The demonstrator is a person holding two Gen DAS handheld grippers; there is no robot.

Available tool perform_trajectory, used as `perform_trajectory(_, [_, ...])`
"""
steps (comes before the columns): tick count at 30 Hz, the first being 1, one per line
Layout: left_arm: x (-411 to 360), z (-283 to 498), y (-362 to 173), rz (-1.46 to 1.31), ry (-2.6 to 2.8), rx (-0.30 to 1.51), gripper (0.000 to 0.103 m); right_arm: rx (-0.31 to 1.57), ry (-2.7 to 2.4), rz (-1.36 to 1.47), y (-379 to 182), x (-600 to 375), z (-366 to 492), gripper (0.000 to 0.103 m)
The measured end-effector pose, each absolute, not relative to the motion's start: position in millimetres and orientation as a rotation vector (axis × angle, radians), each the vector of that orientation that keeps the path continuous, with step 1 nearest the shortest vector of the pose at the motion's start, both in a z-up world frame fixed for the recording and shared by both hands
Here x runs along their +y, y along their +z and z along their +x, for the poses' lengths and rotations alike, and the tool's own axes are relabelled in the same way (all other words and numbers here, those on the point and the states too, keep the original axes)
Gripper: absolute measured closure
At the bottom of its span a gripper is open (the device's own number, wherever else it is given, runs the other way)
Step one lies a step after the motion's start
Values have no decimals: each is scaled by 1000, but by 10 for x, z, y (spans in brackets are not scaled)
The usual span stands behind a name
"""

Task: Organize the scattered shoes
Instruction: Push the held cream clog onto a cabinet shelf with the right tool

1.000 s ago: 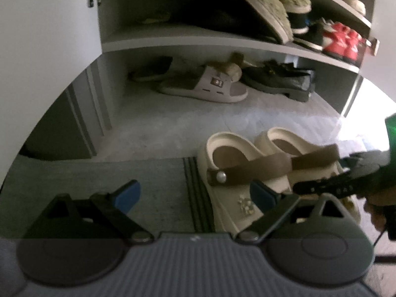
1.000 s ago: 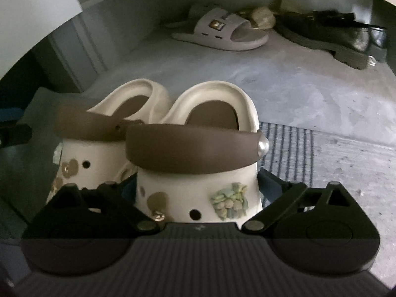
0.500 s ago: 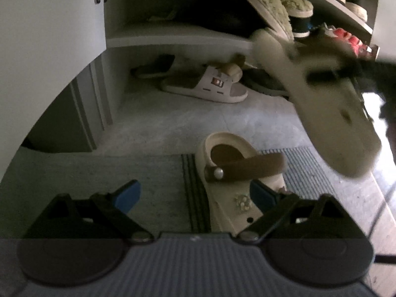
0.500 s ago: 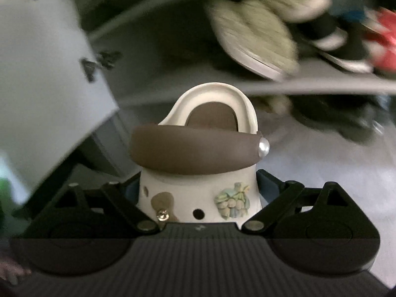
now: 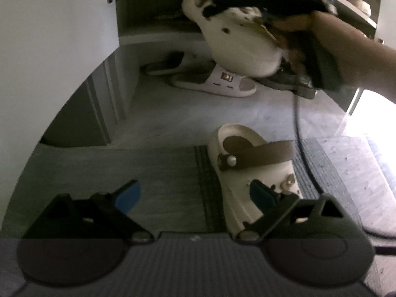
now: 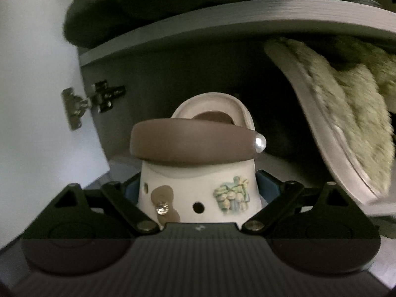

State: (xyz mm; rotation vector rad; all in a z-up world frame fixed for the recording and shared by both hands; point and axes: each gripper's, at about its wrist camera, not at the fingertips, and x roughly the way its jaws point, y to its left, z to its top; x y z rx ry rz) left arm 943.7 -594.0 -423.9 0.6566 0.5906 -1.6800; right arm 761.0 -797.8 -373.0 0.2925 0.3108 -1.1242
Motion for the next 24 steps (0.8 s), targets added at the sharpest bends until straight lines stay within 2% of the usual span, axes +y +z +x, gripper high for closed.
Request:
perform_trajectory(16, [-5862,9402,-4273,676,-1705,596,7,362,-1237,253,-3597,-8406,8079,7])
perform_trajectory(21, [-5847,9387,-4293,674,-1706,613,7,403,-1245,248,-3532,-8618,8214,9])
perform_trajectory(24, [-5830,9370,-4282,672,-1712,612,7,358,-1274,167,-3424,-8637,8250,10])
